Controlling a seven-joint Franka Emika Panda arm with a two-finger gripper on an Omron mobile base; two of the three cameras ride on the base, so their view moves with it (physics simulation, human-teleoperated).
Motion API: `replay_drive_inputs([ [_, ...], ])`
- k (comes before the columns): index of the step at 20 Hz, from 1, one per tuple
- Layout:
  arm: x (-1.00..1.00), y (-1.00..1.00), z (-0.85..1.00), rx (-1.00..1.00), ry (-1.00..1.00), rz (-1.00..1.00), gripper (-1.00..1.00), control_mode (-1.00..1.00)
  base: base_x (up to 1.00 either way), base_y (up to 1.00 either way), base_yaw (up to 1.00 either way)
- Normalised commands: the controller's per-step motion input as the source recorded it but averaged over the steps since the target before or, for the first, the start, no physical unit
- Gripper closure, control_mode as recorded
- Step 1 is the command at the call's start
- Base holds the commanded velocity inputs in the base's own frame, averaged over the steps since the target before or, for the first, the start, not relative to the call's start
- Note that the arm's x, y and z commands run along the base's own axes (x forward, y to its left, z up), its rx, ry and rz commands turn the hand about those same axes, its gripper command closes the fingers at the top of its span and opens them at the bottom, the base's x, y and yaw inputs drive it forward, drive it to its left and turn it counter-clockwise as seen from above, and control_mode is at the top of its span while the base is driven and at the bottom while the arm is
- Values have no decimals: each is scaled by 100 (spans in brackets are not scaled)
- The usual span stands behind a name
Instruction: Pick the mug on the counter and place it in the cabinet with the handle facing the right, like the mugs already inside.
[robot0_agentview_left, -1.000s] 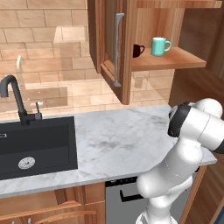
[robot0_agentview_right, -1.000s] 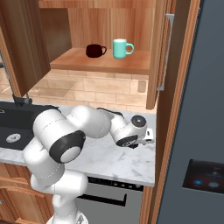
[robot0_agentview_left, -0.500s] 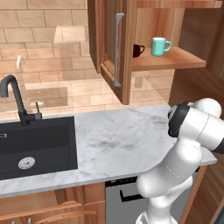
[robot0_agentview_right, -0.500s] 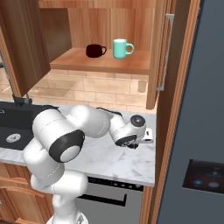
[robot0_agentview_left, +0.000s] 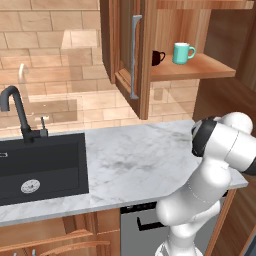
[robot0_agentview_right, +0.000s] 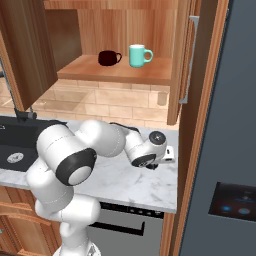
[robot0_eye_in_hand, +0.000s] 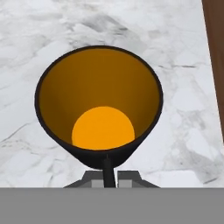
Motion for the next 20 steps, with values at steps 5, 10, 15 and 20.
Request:
replay_drive_inputs([
  [5, 0, 0, 7, 0, -6, 15, 100, -100, 0, 0, 0],
  [10, -1, 0, 15, 0, -10, 19, 100, -100, 0, 0, 0],
  [15, -3, 0, 17, 0, -9, 19, 100, -100, 0, 0, 0],
  [20, -3, 1, 18, 0, -5, 20, 100, -100, 0, 0, 0],
])
